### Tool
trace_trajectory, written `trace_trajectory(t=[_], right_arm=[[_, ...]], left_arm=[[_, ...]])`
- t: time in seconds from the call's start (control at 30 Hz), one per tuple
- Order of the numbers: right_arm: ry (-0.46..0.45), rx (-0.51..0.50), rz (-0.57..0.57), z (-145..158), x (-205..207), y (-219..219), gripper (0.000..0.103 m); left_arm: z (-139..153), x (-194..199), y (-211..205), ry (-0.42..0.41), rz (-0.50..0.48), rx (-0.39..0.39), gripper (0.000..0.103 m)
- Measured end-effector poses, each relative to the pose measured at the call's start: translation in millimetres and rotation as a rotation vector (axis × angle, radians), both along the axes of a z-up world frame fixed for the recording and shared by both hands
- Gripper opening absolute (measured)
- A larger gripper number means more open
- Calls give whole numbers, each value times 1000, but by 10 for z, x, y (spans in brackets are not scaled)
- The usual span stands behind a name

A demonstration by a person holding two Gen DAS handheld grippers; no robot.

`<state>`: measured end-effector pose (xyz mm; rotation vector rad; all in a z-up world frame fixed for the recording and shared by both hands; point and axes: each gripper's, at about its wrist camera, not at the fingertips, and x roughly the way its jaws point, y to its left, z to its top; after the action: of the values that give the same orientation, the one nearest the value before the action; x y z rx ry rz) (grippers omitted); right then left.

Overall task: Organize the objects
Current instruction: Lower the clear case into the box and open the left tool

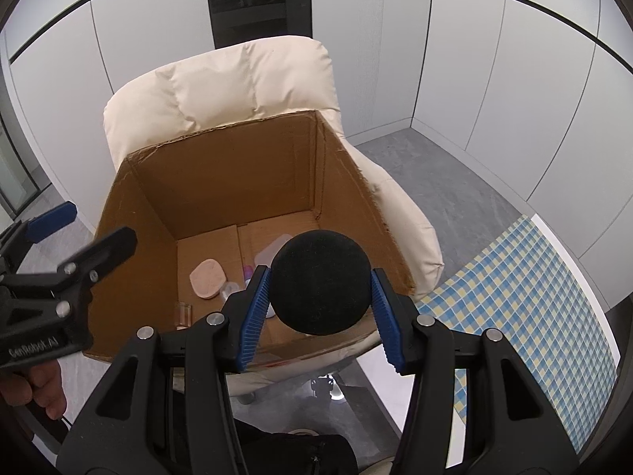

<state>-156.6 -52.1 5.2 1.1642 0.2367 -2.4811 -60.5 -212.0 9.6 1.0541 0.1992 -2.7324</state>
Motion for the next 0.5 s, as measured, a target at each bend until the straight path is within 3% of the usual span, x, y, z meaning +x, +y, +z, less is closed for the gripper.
trace_trajectory(t=[0.5], right_arm=[[-6,3,52,-37,-7,-347,53]], left_arm=[[16,146,-269,3,42,-8,103]])
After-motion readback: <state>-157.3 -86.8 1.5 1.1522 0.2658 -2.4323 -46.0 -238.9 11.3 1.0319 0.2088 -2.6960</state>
